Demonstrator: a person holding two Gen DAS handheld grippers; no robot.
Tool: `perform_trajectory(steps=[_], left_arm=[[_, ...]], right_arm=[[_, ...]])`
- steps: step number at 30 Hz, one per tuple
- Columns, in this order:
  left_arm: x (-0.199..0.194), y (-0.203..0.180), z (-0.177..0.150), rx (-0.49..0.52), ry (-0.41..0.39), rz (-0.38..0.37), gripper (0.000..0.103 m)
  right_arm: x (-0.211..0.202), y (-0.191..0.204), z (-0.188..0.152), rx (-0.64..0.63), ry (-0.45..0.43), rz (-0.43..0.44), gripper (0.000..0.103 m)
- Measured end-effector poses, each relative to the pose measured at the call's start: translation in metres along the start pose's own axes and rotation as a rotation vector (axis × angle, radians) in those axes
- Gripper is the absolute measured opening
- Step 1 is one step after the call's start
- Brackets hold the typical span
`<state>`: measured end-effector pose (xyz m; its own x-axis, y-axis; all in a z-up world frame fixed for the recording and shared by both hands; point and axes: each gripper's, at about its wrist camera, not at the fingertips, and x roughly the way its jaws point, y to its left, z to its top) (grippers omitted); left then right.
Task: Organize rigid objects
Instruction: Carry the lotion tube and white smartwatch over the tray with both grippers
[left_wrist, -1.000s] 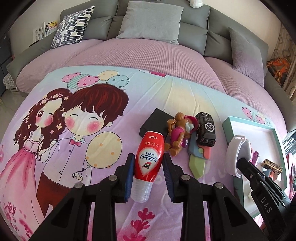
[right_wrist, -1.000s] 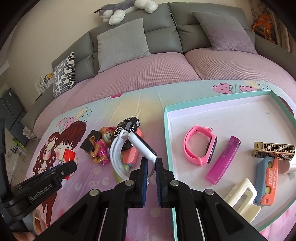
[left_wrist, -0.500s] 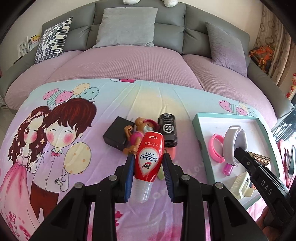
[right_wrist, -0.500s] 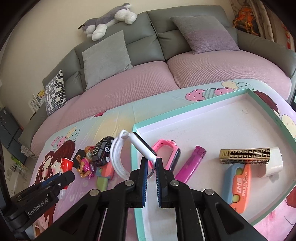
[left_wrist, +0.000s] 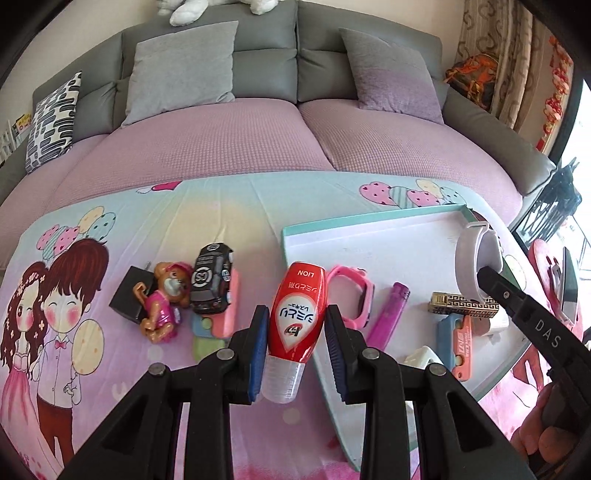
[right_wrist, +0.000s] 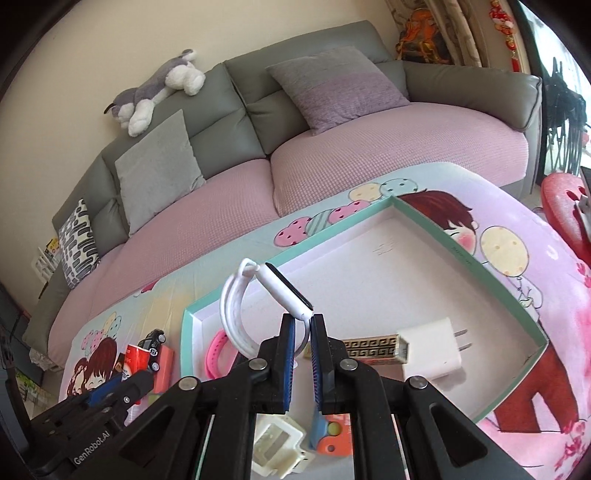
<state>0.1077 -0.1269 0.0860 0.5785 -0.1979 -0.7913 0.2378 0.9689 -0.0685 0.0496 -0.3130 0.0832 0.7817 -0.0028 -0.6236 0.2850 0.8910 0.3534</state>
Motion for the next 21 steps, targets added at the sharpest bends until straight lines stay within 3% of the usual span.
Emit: perform_trajectory(steps=[4,12,21], left_arm=[[0.011,-0.023,0.001,0.038,0.018,-0.025,0.032],[0.024,-0.057,0.001,0.083,0.024,-0.059,0.032],[0.036,-0.064,-0.004,0.1,0.039,-0.048,0.032]], right_arm=[[-0.011,-0.023,0.008,0.04,-0.056,-0.05,0.009],[-0.012,-0.058,0.01,0.1,-0.072,-0.172,0.009],[-0.002,-0.066,0.006,0.089,-0.029,-0.203,0.009]])
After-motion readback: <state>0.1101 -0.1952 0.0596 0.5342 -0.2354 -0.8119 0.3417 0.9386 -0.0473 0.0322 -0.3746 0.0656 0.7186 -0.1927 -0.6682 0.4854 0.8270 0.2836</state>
